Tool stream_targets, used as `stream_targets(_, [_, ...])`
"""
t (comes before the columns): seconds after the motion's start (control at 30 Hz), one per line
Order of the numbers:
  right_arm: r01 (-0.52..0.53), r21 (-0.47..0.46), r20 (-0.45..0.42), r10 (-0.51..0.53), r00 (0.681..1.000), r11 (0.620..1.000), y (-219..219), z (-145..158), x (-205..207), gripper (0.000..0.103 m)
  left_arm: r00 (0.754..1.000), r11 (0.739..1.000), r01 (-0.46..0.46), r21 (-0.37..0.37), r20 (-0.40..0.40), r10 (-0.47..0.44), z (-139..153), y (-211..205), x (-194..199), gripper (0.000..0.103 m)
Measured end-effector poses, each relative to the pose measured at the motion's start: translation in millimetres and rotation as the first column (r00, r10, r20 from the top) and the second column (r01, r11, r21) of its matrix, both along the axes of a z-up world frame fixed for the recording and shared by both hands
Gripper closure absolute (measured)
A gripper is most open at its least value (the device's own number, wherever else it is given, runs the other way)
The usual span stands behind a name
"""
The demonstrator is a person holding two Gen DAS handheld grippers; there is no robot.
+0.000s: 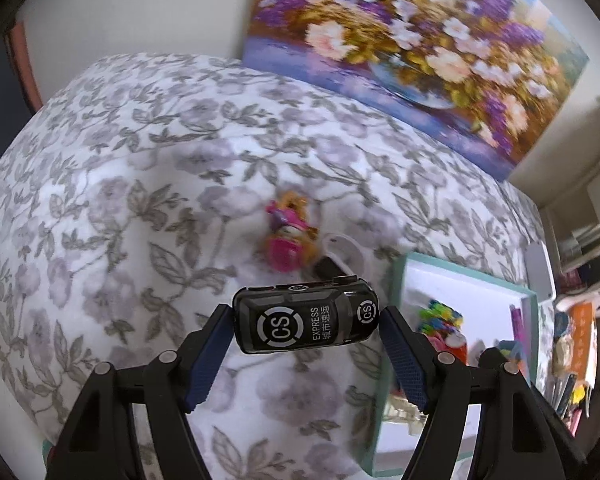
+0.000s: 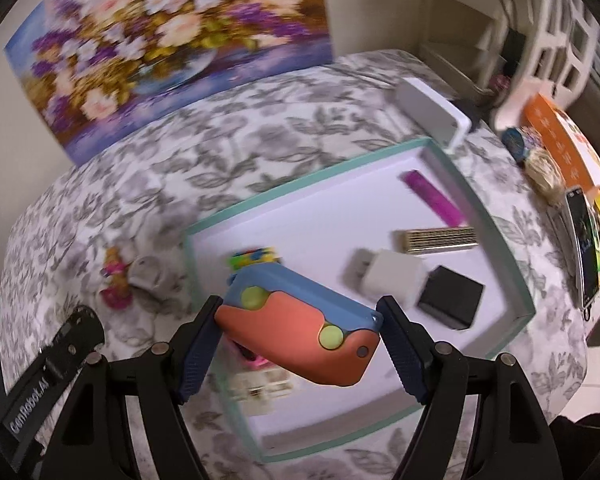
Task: Organize rigid objects
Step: 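Carry the toy car and phone case over the tray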
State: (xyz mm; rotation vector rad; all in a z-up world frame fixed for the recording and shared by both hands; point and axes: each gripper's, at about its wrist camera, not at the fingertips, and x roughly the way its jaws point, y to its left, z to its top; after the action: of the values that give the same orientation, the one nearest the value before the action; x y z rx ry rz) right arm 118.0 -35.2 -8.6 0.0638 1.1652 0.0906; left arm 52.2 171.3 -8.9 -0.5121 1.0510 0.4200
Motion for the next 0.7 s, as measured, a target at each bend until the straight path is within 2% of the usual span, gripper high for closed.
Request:
stream_targets(0.47, [0.187, -0.033, -0.045, -0.188, 0.981, 0.982, -104, -13, 26, 0.025, 0.982, 0.982, 0.186, 0.04, -0.033, -0.184, -6, -89, 22, 0.026])
stream_targets(0.7, [0.21, -0.016, -0.061, -0.21, 0.976, 0.978, -121, -18, 30, 0.025, 0.96, 0.957, 0.277, 0.091, -0.071, -0.271, -11, -126, 28, 0.026])
